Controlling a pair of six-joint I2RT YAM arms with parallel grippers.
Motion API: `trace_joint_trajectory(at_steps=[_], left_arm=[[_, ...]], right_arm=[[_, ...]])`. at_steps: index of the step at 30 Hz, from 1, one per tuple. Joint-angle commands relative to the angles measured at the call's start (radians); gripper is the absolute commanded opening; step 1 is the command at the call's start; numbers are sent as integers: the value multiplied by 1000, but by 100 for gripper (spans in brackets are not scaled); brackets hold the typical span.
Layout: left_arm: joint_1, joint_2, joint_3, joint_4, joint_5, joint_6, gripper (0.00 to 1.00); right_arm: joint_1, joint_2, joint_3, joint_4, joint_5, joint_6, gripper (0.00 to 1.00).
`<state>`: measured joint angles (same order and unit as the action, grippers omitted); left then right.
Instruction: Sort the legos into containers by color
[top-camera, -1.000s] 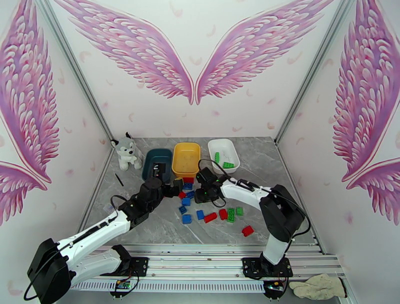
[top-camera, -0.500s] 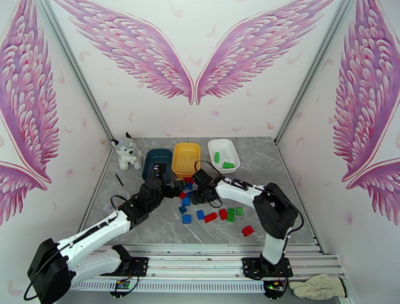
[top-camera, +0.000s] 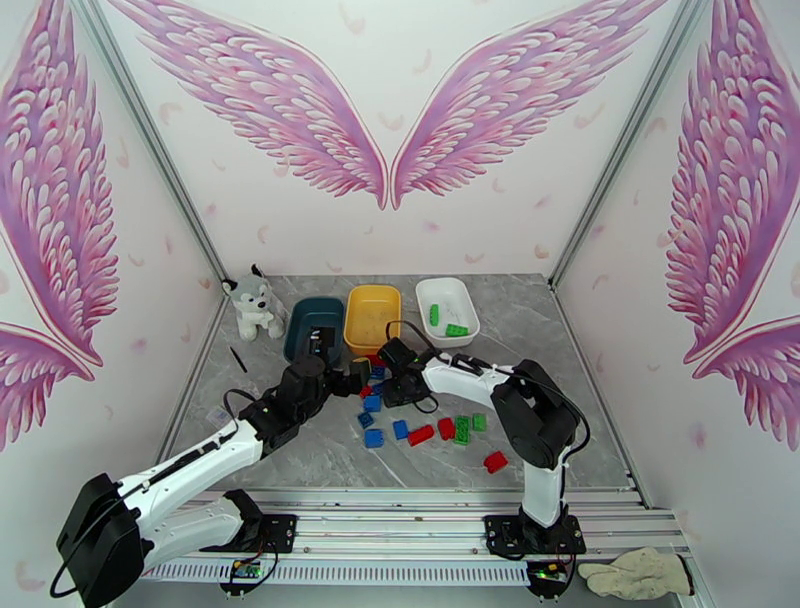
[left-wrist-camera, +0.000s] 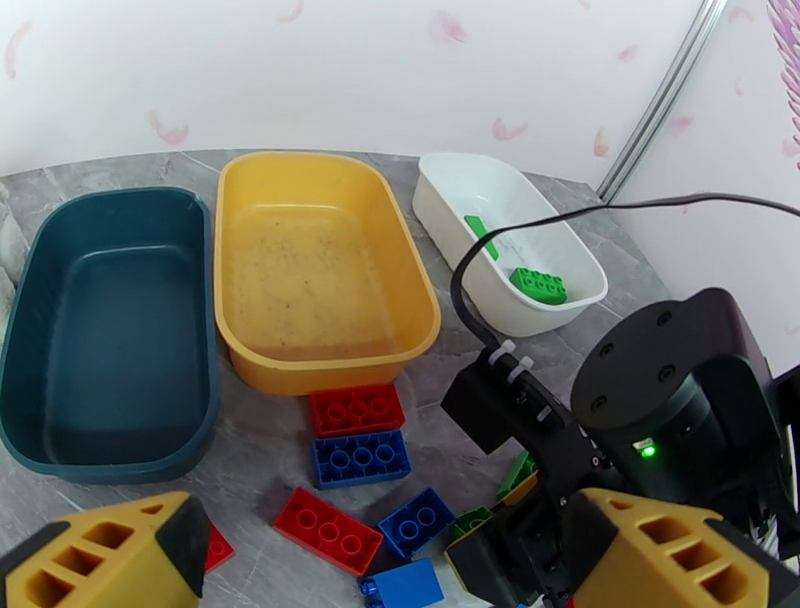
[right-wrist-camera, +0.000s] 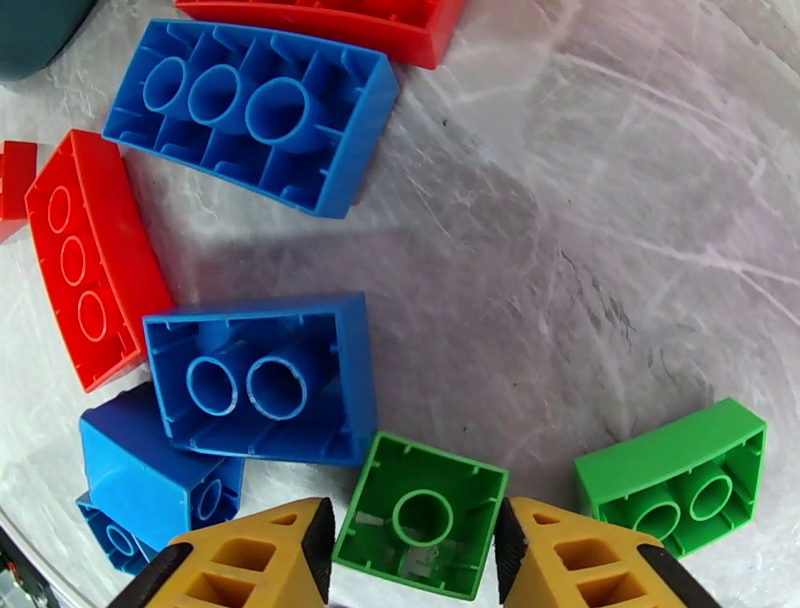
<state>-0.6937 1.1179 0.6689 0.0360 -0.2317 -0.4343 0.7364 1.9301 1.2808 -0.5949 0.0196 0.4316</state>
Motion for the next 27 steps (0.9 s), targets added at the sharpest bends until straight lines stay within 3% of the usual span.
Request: trace_joint_trajectory(at_steps=[1,10,16,22,27], left_arm=[[8,7,-4,19,12,-4,99],[6,13,1,21,25,-2,99],[-24,60,32,15,36,18,99],[-97,151,87,5,29,51,99],[-164,218,136,-11,-5,92,99]], right_arm=[[11,20,28,-26,33,16,42],[10,-67,-4,-32,50,14,33],[-9,-186,-21,-66,191,-7,33],[-141,-221,63,-126,256,-10,32],[-268,-148,236,-159,251,6,34]])
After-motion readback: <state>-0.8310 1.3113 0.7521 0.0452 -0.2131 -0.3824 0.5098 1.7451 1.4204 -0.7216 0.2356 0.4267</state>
